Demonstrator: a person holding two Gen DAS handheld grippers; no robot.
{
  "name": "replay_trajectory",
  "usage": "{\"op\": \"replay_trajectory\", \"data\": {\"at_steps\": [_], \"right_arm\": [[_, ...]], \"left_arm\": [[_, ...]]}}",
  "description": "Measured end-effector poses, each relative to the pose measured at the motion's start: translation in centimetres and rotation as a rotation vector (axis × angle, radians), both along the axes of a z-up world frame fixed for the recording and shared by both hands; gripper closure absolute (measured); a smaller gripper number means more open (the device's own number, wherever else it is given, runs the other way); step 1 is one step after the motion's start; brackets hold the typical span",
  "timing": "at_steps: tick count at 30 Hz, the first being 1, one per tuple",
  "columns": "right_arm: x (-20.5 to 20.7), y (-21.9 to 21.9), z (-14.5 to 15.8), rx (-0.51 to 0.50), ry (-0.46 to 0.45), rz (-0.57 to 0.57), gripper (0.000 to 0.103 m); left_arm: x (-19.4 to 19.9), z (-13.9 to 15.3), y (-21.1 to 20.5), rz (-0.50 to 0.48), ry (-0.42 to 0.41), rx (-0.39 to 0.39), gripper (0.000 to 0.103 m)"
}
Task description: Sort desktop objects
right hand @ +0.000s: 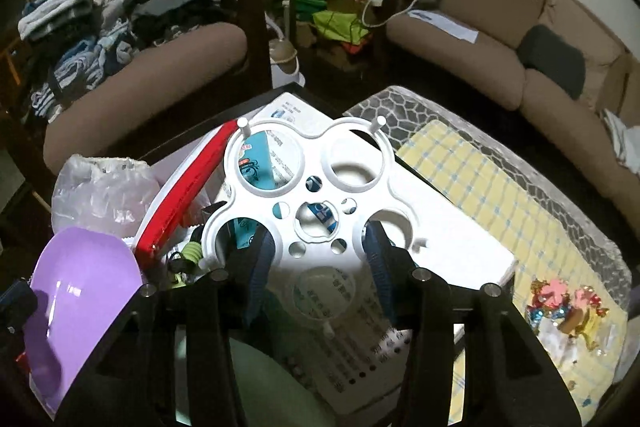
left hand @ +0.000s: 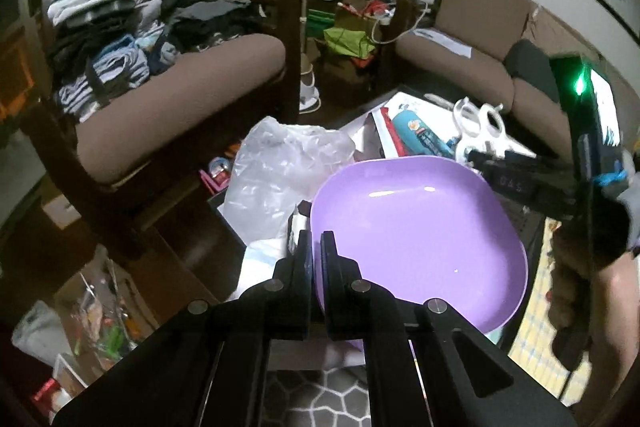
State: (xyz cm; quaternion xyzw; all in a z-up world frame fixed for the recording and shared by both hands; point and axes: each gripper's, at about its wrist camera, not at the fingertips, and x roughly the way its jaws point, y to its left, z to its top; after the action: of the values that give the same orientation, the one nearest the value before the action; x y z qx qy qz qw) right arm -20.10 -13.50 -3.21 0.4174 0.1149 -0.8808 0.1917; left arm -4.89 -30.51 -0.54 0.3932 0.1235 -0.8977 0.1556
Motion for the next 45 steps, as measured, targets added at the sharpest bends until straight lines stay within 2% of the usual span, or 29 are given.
{"op": "replay_trajectory", "data": {"at_steps": [3, 6, 7, 9, 11, 14, 18, 21, 23, 25, 27, 31, 34, 38, 40, 45], "right_arm": [[0.2, -0.2, -1.2, 0.028, 0.007, 0.042, 0.055], [-0.3, 1.1, -0.9, -0.046, -0.133, 0.059, 0.057], [-0.2, 1.4, -0.8, -0.041, -0.181, 0.06, 0.057], [0.1, 1.8, -0.3, -0.003, -0.216, 0.064, 0.058], [0.3, 2.0, -0.2, 0.014, -0.21, 0.071, 0.058], [-0.2, 2.2, -1.4, -0.03, -0.178, 0.04, 0.058], [-0.9, 3.7, -2.3, -0.148, -0.169, 0.008, 0.057], [-1.0, 3.8, -1.8, -0.133, -0.204, 0.021, 0.056], [-0.9, 4.3, -0.9, -0.127, -0.243, 0.017, 0.054], [-0.5, 4.9, 0.3, -0.132, -0.245, 0.011, 0.042], [0.0, 5.9, 1.8, -0.145, -0.214, 0.004, 0.034], [0.8, 7.7, 4.6, -0.202, -0.158, -0.013, 0.033], [0.9, 8.3, 5.5, -0.192, -0.152, -0.03, 0.033], [1.0, 8.7, 6.1, -0.182, -0.155, -0.049, 0.033], [0.9, 9.2, 6.2, -0.19, -0.166, -0.053, 0.033], [1.4, 10.0, 6.9, -0.167, -0.166, -0.078, 0.033]], "left_arm": [[0.7, 0.1, -0.6, 0.009, 0.017, 0.031, 0.099], [0.7, 0.1, -0.5, -0.004, 0.01, 0.014, 0.099], [0.7, 0.1, -0.4, -0.006, 0.007, 0.009, 0.099], [0.4, -0.2, -0.4, -0.01, 0.0, 0.008, 0.099], [0.1, -0.5, 0.0, -0.014, -0.009, 0.006, 0.099], [-0.1, -0.5, 0.6, -0.004, -0.015, -0.03, 0.099], [-0.2, -0.4, 1.1, -0.015, -0.02, -0.052, 0.099], [-0.1, -0.3, 0.9, -0.006, -0.011, -0.047, 0.099], [0.0, -0.2, 0.6, 0.003, -0.001, -0.029, 0.099], [-0.1, -0.1, 0.4, 0.01, 0.004, -0.02, 0.099], [-0.1, 0.0, 0.5, 0.013, 0.011, -0.013, 0.099], [-0.1, 0.2, 0.8, 0.012, 0.016, -0.014, 0.099], [-0.1, 0.2, 1.2, 0.008, 0.018, -0.02, 0.097], [-0.3, 0.4, 1.9, -0.008, 0.015, -0.046, 0.085], [-0.4, 0.5, 2.2, -0.008, 0.014, -0.058, 0.083], [-0.2, 1.3, 2.5, -0.003, 0.038, -0.046, 0.071]]}}
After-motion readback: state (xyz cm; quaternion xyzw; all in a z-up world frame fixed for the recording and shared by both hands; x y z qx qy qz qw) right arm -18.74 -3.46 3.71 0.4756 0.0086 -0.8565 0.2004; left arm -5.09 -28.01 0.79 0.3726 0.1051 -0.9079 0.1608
